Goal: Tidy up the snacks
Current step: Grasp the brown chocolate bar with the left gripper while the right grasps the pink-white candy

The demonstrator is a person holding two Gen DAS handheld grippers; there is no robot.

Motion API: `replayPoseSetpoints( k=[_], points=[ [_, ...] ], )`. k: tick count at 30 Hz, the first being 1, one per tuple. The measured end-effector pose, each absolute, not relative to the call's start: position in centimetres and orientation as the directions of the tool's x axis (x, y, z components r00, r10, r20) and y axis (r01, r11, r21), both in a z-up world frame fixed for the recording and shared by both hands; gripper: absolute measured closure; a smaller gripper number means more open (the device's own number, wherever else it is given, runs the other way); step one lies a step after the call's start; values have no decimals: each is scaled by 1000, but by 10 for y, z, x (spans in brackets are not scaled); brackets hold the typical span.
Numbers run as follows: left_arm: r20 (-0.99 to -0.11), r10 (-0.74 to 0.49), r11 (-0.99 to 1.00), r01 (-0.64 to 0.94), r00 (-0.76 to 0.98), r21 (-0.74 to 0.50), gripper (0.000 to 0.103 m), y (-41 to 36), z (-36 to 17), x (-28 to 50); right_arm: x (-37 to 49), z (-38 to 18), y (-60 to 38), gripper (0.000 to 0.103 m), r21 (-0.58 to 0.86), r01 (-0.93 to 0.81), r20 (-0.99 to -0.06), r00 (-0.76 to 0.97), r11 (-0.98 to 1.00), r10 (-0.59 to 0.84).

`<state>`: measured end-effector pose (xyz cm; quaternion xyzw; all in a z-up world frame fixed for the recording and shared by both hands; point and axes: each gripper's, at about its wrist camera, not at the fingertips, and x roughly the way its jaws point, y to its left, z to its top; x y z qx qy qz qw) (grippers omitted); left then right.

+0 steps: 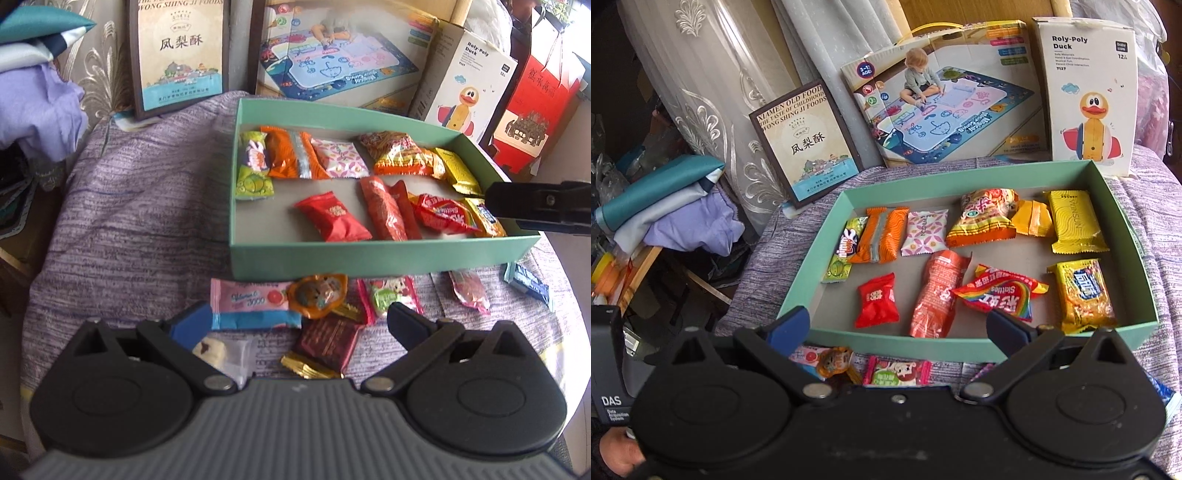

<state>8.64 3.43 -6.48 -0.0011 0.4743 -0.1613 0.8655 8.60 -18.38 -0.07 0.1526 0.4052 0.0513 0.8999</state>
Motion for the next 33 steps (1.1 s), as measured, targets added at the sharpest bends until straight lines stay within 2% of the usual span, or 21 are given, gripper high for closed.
replayPoseSetpoints(
  k=[9,11,12,14,16,17,19,21,25,26,29,30,32,33],
  points=[
    [-853,-292,934,321,433,-157,0,17,-95,79,57,-43,-215,0,313,155,-783,601,937,162],
    [-859,-298,930,331,417,-161,3,11,-101,81,56,-50,-220,0,312,177,-790,594,934,151],
    [-860,-300,927,338,413,-162,9,8,-103,82,57,-53,-223,0,311,185,-792,593,932,146],
    [-863,-318,915,364,393,-172,28,2,-106,83,60,-57,-226,2,311,195,-794,592,930,141],
    [-862,-321,907,389,392,-161,51,-3,-106,81,66,-61,-226,8,303,203,-796,591,931,131],
    [-863,-326,902,399,386,-162,54,-4,-106,80,69,-63,-227,11,296,204,-798,590,933,124],
    [-862,-348,893,411,368,-186,55,-5,-105,78,75,-70,-229,13,285,209,-804,583,935,115],
    [-863,-351,892,409,363,-190,55,-5,-105,76,82,-79,-231,20,282,231,-819,563,931,109],
    [-864,-345,899,394,367,-192,47,-7,-106,79,84,-92,-223,35,250,231,-828,555,940,84],
    [-864,-341,902,389,369,-190,45,-8,-106,80,83,-93,-218,46,231,211,-826,559,950,76],
    [-865,-331,909,373,378,-184,42,-14,-108,86,76,-93,-215,62,214,194,-820,568,957,69],
    [-864,-326,911,371,383,-179,43,-16,-108,87,73,-93,-217,65,224,196,-817,571,955,75],
    [-863,-310,914,377,399,-154,60,-20,-109,87,68,-92,-219,71,243,197,-818,568,950,91],
    [-863,-302,914,380,404,-142,64,-21,-109,86,66,-92,-220,72,246,194,-819,566,950,96]
  ],
)
